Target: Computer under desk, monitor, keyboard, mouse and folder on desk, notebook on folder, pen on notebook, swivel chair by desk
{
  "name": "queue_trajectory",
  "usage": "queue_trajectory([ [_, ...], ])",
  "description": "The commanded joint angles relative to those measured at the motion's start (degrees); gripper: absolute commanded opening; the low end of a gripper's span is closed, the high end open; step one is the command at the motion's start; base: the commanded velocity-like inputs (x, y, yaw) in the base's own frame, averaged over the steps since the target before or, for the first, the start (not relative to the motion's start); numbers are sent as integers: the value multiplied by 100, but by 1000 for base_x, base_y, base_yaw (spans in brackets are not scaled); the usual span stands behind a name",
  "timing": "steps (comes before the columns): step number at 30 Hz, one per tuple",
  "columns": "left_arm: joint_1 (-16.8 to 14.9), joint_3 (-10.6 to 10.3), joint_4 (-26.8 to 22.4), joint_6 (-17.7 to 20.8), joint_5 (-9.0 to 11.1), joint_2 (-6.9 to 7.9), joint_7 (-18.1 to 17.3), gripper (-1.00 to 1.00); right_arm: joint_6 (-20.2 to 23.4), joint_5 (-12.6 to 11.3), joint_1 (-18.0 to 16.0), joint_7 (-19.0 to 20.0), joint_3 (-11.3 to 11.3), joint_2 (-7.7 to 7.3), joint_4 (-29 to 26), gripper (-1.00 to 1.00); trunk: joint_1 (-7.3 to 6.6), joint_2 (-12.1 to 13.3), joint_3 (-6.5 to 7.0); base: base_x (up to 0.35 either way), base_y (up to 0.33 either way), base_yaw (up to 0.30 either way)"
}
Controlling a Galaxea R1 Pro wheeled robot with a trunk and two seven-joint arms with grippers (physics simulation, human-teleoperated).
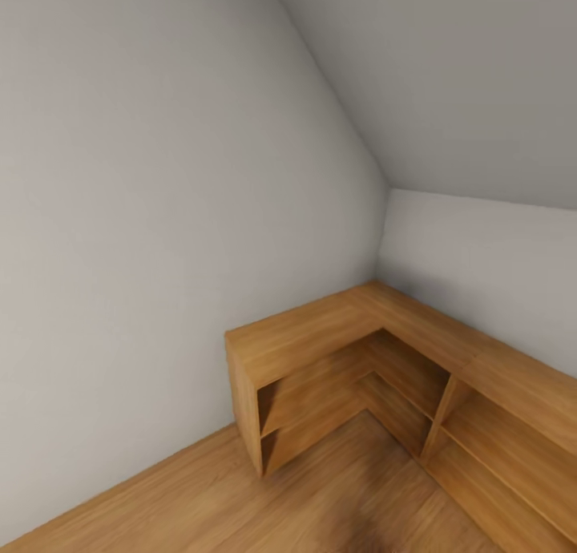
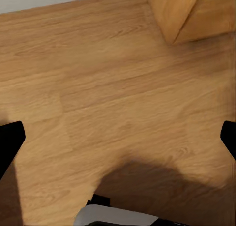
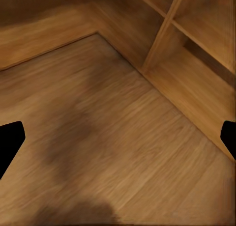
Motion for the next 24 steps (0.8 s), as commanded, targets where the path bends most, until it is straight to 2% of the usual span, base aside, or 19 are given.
queue_trajectory([
  [1, -2, 50, 32, -148, -67, 6, -107, 100, -13, -29, -7, -29, 50, 9, 13, 100, 3, -11, -10, 0, 0, -259],
  [6, 0, 57, 71, -331, -166, 14, -175, 100, -13, -44, -7, -23, 51, 12, 13, 100, 3, -11, -10, 0, 0, -260],
  [14, 0, 73, 78, -352, -164, 23, -165, 100, -13, -47, -7, -22, 52, 28, 7, 100, 3, -11, -10, 0, 0, -243],
  [24, 0, 75, 79, -360, -160, 24, -154, 100, -13, -50, -7, -25, 52, 30, 5, 100, 3, -11, -10, 0, 0, -48],
])
